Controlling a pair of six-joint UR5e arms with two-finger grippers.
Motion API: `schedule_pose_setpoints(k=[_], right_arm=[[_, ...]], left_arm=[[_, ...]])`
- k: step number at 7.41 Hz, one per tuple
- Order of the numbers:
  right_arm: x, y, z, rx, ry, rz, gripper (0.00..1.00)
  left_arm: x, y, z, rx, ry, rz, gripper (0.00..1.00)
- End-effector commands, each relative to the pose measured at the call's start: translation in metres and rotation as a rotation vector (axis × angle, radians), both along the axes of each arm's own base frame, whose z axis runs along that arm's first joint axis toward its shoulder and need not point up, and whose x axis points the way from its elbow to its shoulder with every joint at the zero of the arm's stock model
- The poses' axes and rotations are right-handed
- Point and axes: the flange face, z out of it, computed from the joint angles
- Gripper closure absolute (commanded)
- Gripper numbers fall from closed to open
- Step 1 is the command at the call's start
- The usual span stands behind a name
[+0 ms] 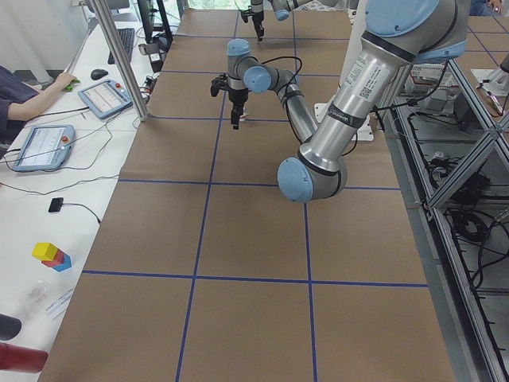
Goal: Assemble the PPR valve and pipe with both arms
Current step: 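Lower the right gripper onto the chrome pipe fitting and grasp it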
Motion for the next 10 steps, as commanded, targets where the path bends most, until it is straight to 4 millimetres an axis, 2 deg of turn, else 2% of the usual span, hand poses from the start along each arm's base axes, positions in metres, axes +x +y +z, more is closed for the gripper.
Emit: schedule_pose_setpoints(k=[1, 5, 6, 7, 8, 9, 10], right_arm=[[0.001, -0.001, -0.001, 0.016, -0.002, -0.011, 0.53], [0.005, -0.001, 0.0, 0.016, 0.0, -0.008, 0.55], [0.006, -0.001, 0.0, 0.016, 0.0, -0.005, 0.65], [0.008, -0.002, 0.001, 0.015, -0.001, -0.003, 0.67], [0.007, -0.002, 0.0, 0.018, -0.002, -0.005, 0.75], [0.009, -0.002, 0.0, 0.018, -0.003, -0.001, 0.92], [0.015, -0.004, -0.002, 0.018, -0.011, 0.011, 1.0]], left_arm=[[0.001, 0.0, 0.0, -0.002, 0.0, 0.0, 0.0], [0.003, 0.003, 0.0, -0.001, -0.001, 0.005, 0.0], [0.004, 0.002, -0.001, 0.0, 0.0, 0.005, 0.0], [0.003, 0.003, 0.0, -0.001, -0.001, 0.005, 0.0], [0.003, 0.003, 0.0, -0.001, -0.001, 0.005, 0.0], [0.003, 0.003, 0.0, -0.001, -0.001, 0.005, 0.0], [0.003, 0.003, 0.0, -0.001, -0.001, 0.005, 0.0]])
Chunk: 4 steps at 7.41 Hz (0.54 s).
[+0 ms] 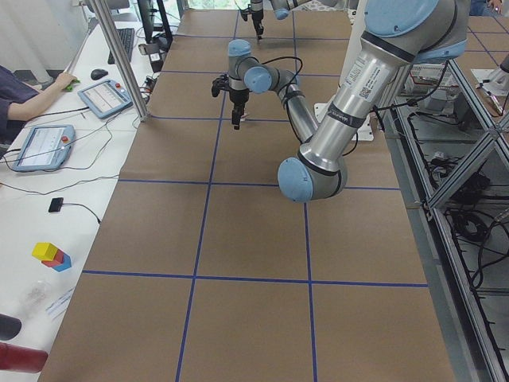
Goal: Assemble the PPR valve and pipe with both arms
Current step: 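Lower the right gripper onto the chrome pipe fitting and grasp it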
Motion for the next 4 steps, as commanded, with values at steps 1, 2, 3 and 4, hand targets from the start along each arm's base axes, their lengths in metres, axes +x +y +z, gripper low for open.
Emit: schedule_pose_setpoints(k=[1, 2, 3, 4], right_arm=[[0.019, -0.005, -0.01, 0.002, -0.028, 0.041, 1.0], [0.03, -0.025, -0.027, -0.028, -0.072, 0.073, 1.0], [0.049, -0.071, -0.075, -0.093, -0.063, 0.136, 1.0], [0.04, -0.116, -0.143, -0.174, -0.029, 0.141, 1.0]], left_arm=[[0.0, 0.0, 0.0, 0.0, 0.0, 0.0, 0.0], [0.0, 0.0, 0.0, 0.0, 0.0, 0.0, 0.0], [-0.001, 0.0, -0.001, 0.0, 0.002, -0.001, 0.0], [-0.002, 0.001, -0.001, 0.004, 0.003, 0.003, 0.0]])
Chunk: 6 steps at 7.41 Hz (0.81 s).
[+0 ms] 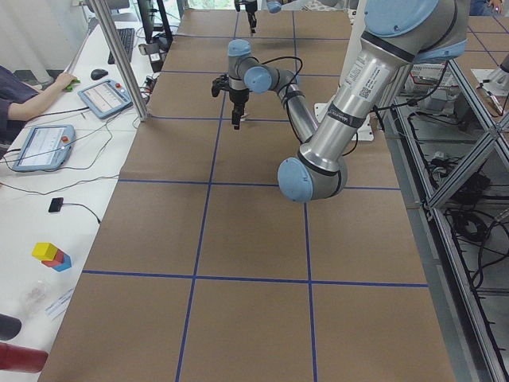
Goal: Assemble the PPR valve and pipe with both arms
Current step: 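Carry the chrome fitting with the right gripper above the standing valve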
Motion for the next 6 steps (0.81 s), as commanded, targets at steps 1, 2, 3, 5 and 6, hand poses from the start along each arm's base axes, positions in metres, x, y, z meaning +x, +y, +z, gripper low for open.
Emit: schedule_pose_setpoints(k=[1, 2, 3, 5, 6], right_arm=[[-0.005, -0.095, -0.15, -0.124, 0.032, 0.032, 1.0], [-0.024, -0.118, -0.208, -0.132, 0.032, 0.024, 1.0], [-0.055, -0.129, -0.255, -0.161, 0.029, 0.027, 1.0], [-0.136, -0.132, -0.342, -0.233, 0.013, 0.096, 1.0], [-0.191, -0.12, -0.387, -0.288, 0.011, 0.134, 1.0]], left_arm=[[-0.003, 0.001, -0.002, 0.009, 0.005, 0.005, 0.0], [-0.005, 0.0, -0.001, 0.014, 0.005, 0.007, 0.0], [-0.007, 0.001, 0.009, 0.007, -0.004, 0.009, 0.0], [-0.017, 0.004, 0.015, 0.006, -0.002, 0.003, 0.0], [-0.024, 0.006, 0.022, 0.029, -0.007, 0.025, 0.0]])
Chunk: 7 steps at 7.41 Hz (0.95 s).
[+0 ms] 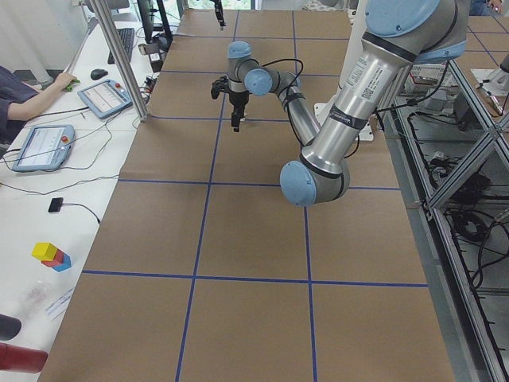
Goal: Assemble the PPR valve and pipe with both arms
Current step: 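Carry the chrome fitting with the right gripper above the standing valve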
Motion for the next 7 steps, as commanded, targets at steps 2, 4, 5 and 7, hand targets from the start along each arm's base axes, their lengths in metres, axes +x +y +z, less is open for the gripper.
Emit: schedule_pose_setpoints(k=[2, 4, 5, 7], right_arm=[[-0.156, 0.052, -0.134, -0.141, -0.009, 0.078, 1.0], [-0.229, 0.078, -0.169, -0.167, -0.036, 0.141, 1.0], [-0.265, 0.085, -0.173, -0.152, -0.036, 0.178, 1.0], [-0.329, 0.103, -0.196, -0.157, 0.002, 0.212, 1.0]], left_arm=[[-0.029, 0.004, 0.027, 0.033, -0.021, 0.026, 0.0], [-0.035, 0.003, 0.035, 0.025, -0.03, 0.018, 0.0], [-0.034, 0.002, 0.035, 0.024, -0.031, 0.018, 0.0], [-0.036, 0.004, 0.051, 0.013, -0.042, 0.018, 0.0]])
